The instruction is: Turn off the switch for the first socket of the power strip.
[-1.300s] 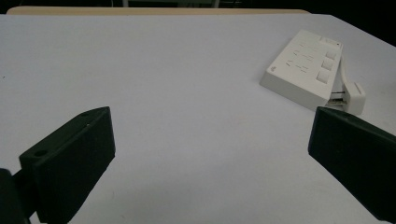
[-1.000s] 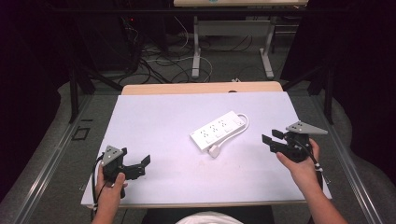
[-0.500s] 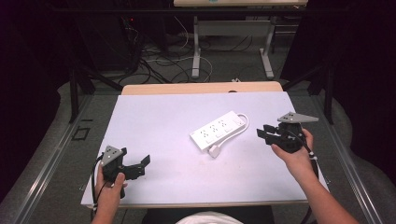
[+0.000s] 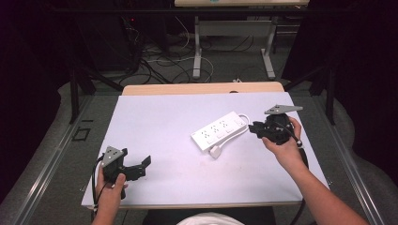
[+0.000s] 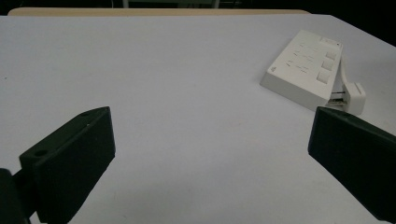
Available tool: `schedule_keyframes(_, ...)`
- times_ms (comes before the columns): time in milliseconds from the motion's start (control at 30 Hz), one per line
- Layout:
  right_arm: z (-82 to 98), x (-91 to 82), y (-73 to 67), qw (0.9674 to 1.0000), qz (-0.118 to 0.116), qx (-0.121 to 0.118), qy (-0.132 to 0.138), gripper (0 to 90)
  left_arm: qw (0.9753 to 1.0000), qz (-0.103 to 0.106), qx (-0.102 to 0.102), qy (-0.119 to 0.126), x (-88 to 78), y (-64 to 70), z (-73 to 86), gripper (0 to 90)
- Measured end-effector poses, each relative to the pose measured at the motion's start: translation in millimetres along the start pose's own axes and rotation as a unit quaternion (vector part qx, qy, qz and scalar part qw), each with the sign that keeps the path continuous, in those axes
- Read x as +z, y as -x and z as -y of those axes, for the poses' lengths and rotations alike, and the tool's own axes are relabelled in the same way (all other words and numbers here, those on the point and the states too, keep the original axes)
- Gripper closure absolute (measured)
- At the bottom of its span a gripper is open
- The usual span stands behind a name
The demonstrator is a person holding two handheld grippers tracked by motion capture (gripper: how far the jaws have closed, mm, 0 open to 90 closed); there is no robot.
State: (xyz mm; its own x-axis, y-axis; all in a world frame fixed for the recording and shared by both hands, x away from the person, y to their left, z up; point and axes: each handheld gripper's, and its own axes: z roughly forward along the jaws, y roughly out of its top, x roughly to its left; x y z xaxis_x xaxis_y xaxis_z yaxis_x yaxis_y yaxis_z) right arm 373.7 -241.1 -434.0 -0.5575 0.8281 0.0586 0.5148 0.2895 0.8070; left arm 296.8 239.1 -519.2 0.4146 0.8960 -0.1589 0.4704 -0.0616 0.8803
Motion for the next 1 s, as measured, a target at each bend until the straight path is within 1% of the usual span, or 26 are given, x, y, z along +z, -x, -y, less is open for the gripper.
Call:
schedule_keyframes(167,-6.0,8.1,-1.2,0.9999,-0.003,-0.002,-0.011,74.7,1.0,0.0,0.0,0.001,-0.2,-0.5,-0.1,1.0)
schedule_keyframes(267,-11.2,14.7,-0.4,0.9998,-0.01,0.005,-0.017,76.7,1.0,0.0,0.0,0.001,0.0,-0.4,-0.1,1.0)
schedule_keyframes(367,-13.8,17.9,-0.4,0.9998,-0.011,0.003,-0.018,77.4,1.0,0.0,0.0,0.0,0.0,-0.3,-0.2,1.0)
schedule_keyframes(400,-15.1,19.6,-0.3,0.9997,-0.012,0.002,-0.019,77.7,1.0,0.0,-0.004,0.003,0.4,0.1,-0.1,1.0)
schedule_keyframes(433,-17.4,23.0,-0.3,0.9996,-0.012,0.006,-0.024,78.5,1.0,0.001,-0.003,0.002,0.4,0.1,-0.1,1.0)
schedule_keyframes(467,-18.2,25.1,0.4,0.9996,-0.012,0.007,-0.024,78.6,1.0,0.001,0.002,-0.001,0.1,-0.5,-0.2,1.0)
schedule_keyframes(600,-21.4,31.6,3.0,0.9994,-0.01,0.015,-0.028,79.6,1.0,0.001,0.0,0.001,0.1,-0.4,-0.2,1.0)
schedule_keyframes(633,-22.1,32.9,4.1,0.9995,-0.009,0.014,-0.028,80.2,1.0,0.001,0.0,0.001,0.1,-0.6,-0.2,1.0)
schedule_keyframes(667,-22.8,34.2,4.4,0.9993,-0.007,0.02,-0.03,80.8,1.0,0.001,0.001,0.001,0.1,-0.7,-0.1,1.0)
schedule_keyframes(733,-23.5,36.2,5.7,0.9994,-0.008,0.018,-0.029,81.4,1.0,0.001,0.0,0.001,0.1,-0.8,-0.1,1.0)
schedule_keyframes(767,-24.9,38.2,7.0,0.9991,-0.007,0.025,-0.034,82.9,1.0,0.001,0.001,0.001,0.1,-0.8,-0.2,1.0)
schedule_keyframes(900,-27.0,43.7,9.7,0.9988,-0.004,0.027,-0.039,85.3,1.0,0.001,0.0,0.001,0.2,-0.8,-0.2,1.0)
schedule_keyframes(967,-27.8,46.5,9.9,0.9984,-0.004,0.036,-0.043,86.2,1.0,0.001,0.001,0.001,0.2,-0.8,-0.2,1.0)
schedule_keyframes(1000,-28.2,47.7,10.2,0.9984,-0.004,0.035,-0.044,86.6,1.0,0.001,0.001,0.001,0.3,-0.9,-0.2,1.0)
